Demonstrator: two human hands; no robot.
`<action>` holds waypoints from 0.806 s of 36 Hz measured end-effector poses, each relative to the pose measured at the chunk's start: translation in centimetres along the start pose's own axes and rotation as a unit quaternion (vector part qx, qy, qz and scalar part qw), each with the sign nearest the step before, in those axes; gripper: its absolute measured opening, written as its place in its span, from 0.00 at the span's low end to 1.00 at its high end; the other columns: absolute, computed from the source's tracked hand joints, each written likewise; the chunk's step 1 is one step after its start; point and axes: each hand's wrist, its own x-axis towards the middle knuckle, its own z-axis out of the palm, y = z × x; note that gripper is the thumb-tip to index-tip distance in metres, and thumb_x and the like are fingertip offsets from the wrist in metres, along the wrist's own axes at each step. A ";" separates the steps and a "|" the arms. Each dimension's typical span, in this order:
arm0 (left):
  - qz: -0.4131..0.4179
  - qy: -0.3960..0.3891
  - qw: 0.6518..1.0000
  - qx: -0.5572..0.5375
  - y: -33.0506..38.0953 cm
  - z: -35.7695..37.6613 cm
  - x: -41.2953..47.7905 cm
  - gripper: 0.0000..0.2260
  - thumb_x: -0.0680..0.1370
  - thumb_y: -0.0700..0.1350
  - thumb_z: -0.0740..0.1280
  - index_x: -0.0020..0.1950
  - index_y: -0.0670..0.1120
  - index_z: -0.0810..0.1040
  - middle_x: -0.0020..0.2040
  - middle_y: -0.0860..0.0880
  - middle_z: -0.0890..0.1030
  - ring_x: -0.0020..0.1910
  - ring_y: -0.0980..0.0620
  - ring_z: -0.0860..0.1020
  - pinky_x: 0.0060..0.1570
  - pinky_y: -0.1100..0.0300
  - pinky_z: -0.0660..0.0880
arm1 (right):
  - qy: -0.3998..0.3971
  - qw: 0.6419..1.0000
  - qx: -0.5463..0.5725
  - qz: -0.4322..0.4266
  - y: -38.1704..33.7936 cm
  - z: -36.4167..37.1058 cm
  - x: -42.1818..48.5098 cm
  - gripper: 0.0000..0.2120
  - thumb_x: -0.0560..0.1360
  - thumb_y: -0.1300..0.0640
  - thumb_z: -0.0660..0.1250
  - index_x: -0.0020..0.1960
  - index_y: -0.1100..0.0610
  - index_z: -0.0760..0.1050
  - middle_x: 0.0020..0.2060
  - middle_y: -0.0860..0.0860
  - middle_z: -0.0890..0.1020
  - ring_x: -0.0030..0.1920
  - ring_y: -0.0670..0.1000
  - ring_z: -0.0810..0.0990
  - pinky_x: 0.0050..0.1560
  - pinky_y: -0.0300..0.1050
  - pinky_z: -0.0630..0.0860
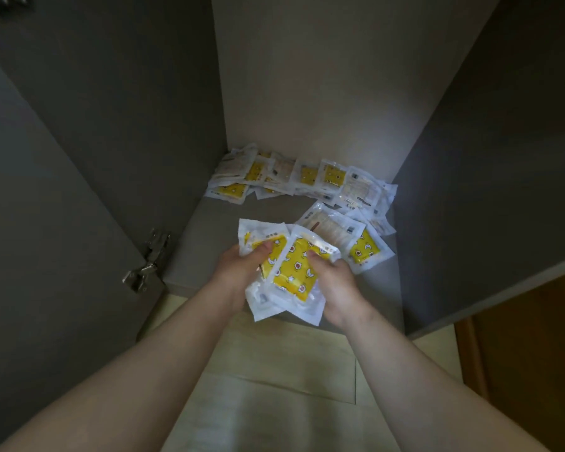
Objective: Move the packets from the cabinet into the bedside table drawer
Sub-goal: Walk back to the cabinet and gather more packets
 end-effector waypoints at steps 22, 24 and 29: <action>0.032 -0.077 0.992 0.099 -1.6 -0.1 -0.2 0.10 0.75 0.39 0.69 0.56 0.42 0.77 0.50 0.41 0.82 0.45 0.44 0.81 0.51 0.49 0.77 | 0.012 0.997 -0.065 -0.039 1.4 1.4 -0.5 0.12 0.77 0.60 0.65 0.60 0.60 0.72 0.49 0.54 0.81 0.46 0.53 0.80 0.49 0.49 0.80; 0.034 -0.052 0.995 0.080 -2.0 -0.2 0.0 0.14 0.74 0.34 0.69 0.59 0.41 0.76 0.48 0.42 0.82 0.42 0.46 0.81 0.48 0.52 0.78 | 0.026 0.990 -0.110 -0.079 1.2 1.6 -0.6 0.10 0.80 0.57 0.60 0.57 0.60 0.75 0.44 0.54 0.80 0.45 0.54 0.79 0.48 0.47 0.77; 0.050 0.046 0.998 0.007 -2.0 -1.4 0.7 0.16 0.74 0.31 0.67 0.60 0.42 0.76 0.46 0.44 0.81 0.32 0.55 0.81 0.35 0.59 0.79 | 0.080 0.894 -0.403 -0.177 1.2 0.8 0.0 0.18 0.82 0.53 0.52 0.69 0.53 0.69 0.68 0.53 0.72 0.67 0.58 0.68 0.66 0.48 0.62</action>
